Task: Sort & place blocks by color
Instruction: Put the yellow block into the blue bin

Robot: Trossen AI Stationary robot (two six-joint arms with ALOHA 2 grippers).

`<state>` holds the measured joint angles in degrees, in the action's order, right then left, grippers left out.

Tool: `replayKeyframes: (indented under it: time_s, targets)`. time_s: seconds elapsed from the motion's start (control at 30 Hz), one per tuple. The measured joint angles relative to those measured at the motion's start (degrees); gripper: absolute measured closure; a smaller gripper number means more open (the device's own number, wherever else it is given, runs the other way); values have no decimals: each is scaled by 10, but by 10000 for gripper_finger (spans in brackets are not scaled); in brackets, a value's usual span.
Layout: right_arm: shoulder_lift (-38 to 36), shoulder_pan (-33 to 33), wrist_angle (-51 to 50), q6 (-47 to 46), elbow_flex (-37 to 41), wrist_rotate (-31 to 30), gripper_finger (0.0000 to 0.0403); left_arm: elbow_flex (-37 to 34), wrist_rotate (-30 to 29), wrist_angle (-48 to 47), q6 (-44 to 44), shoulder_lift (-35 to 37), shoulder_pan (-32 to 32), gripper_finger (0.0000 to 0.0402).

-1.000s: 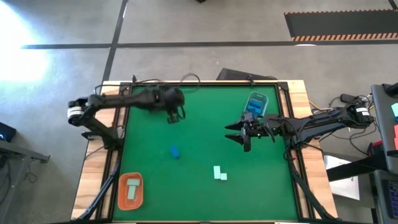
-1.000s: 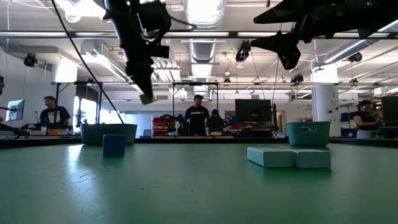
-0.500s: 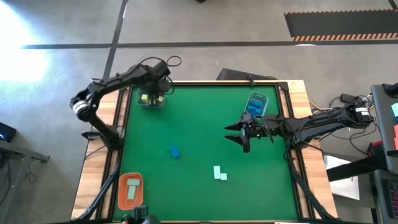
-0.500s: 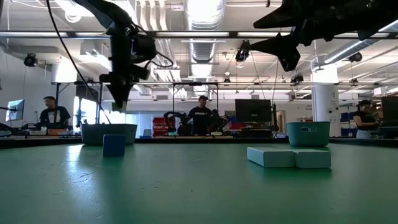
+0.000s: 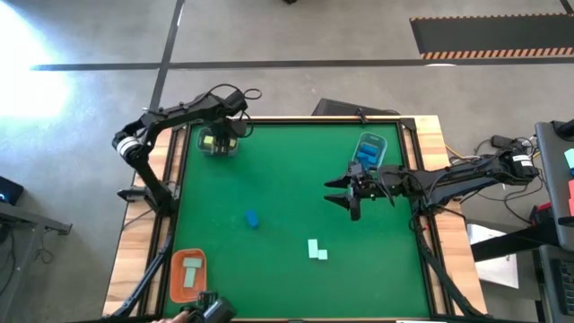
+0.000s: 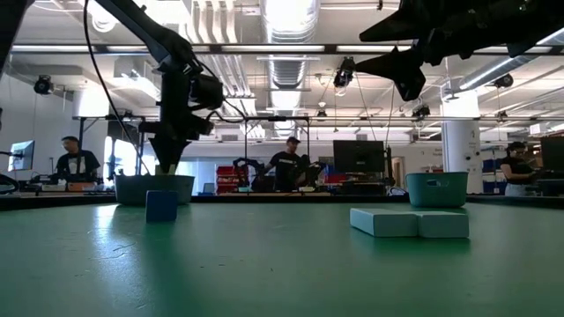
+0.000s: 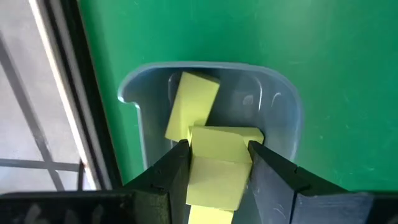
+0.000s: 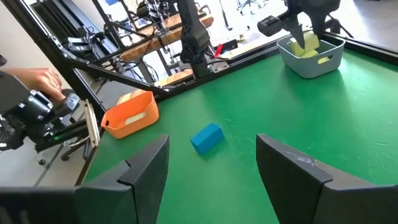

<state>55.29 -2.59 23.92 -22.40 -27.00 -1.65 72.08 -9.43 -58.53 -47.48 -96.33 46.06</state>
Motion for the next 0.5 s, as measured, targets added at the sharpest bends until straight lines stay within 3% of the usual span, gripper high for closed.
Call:
replayKeyframes:
  time_s: [0.5]
  targets:
    - [0, 0, -13, 10, 0, 0, 179, -4, -3, 28, 2, -37, 1, 268]
